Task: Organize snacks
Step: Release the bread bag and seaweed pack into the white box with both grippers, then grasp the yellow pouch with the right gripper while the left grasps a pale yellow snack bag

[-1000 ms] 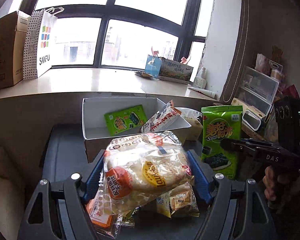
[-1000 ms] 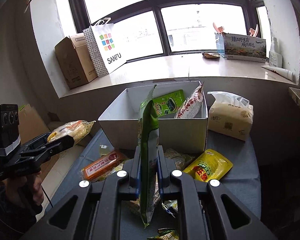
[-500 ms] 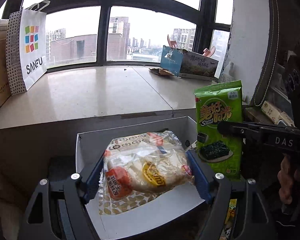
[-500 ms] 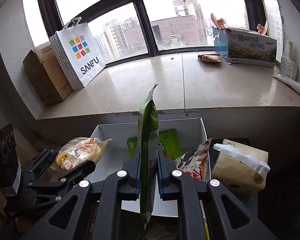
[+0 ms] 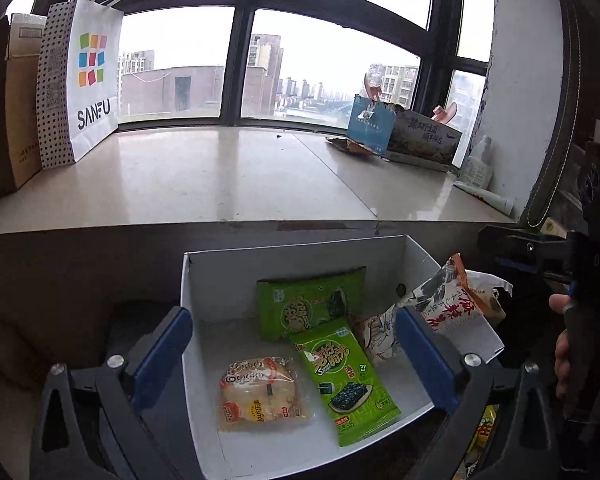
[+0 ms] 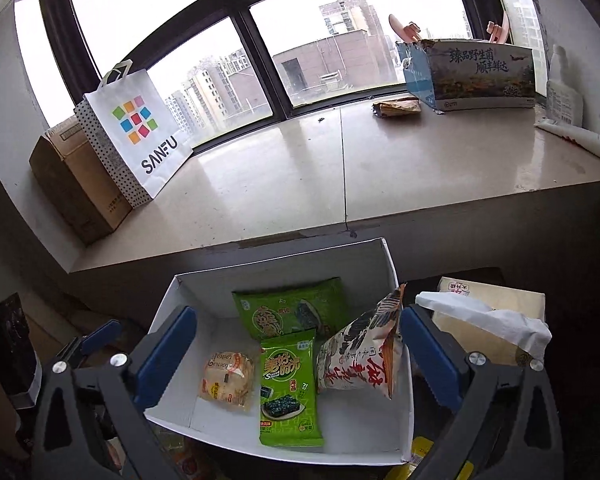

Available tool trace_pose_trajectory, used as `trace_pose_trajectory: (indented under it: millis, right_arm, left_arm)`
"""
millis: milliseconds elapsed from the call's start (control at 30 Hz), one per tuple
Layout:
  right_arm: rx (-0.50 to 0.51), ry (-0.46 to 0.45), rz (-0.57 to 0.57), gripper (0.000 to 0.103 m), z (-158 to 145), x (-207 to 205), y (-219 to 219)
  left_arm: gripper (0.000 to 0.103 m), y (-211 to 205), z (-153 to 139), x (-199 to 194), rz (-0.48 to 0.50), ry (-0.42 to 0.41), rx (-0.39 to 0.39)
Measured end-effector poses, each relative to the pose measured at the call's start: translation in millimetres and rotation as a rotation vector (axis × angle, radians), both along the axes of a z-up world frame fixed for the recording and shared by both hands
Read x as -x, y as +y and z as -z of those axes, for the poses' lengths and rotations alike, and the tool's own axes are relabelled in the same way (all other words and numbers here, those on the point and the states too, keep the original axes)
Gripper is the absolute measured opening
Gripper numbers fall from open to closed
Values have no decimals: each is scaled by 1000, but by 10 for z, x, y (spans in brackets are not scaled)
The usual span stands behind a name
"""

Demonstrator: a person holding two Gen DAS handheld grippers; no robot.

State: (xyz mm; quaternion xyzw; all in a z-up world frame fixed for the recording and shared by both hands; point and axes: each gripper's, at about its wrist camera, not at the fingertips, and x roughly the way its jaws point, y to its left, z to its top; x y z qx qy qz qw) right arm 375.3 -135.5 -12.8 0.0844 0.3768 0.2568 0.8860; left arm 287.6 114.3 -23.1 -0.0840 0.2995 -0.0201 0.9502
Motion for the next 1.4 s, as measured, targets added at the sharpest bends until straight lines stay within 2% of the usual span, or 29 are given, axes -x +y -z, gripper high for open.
trace_pose_trajectory:
  millis: [100, 233, 333, 467, 533, 633, 733, 900, 1000, 1133, 1300, 1400]
  right_arm:
    - [-4, -19, 18, 103, -72, 158, -107]
    - [-48, -88, -14, 103, -188, 494, -282]
    - [-53, -159, -60, 103, -275, 858, -381]
    - [-43, -216, -131, 103, -299, 1419, -492]
    - [-34, -227, -159, 103, -248, 1690, -573]
    - [-10, -231, -165, 103, -120, 2030, -722]
    - [23, -202, -129, 103, 72, 2285, -896]
    - [48, -138, -54, 103, 407, 2554, -1198]
    - [73, -111, -15, 103, 587, 2592, -1317]
    - [44, -24, 23, 103, 796, 2425, -1406]
    - [-17, 121, 70, 103, 1073, 1920, -1404]
    - [-6, 183, 122, 103, 1237, 1555, -1319]
  left_arm:
    - [103, -51, -172, 301, 18, -55, 14]
    - [103, -181, -358, 709, 62, -124, 2]
    - [103, -331, -389, 984, 113, -110, -11]
    - [103, -463, -375, 1398, 104, -115, -15]
    - [103, -487, -324, 1609, 98, -115, 17]
    - [103, -582, -226, 1900, 87, -109, 2]
    - [103, -653, -121, 2157, 93, -95, 38]
    - [103, -778, 50, 2448, 81, -98, 6]
    - [103, -808, 176, 2461, 86, -51, 1]
    - [103, -776, 266, 2475, 82, -25, 53]
    - [103, -759, 263, 2477, 73, -25, 73]
    - [103, -762, 277, 2461, 77, -18, 76]
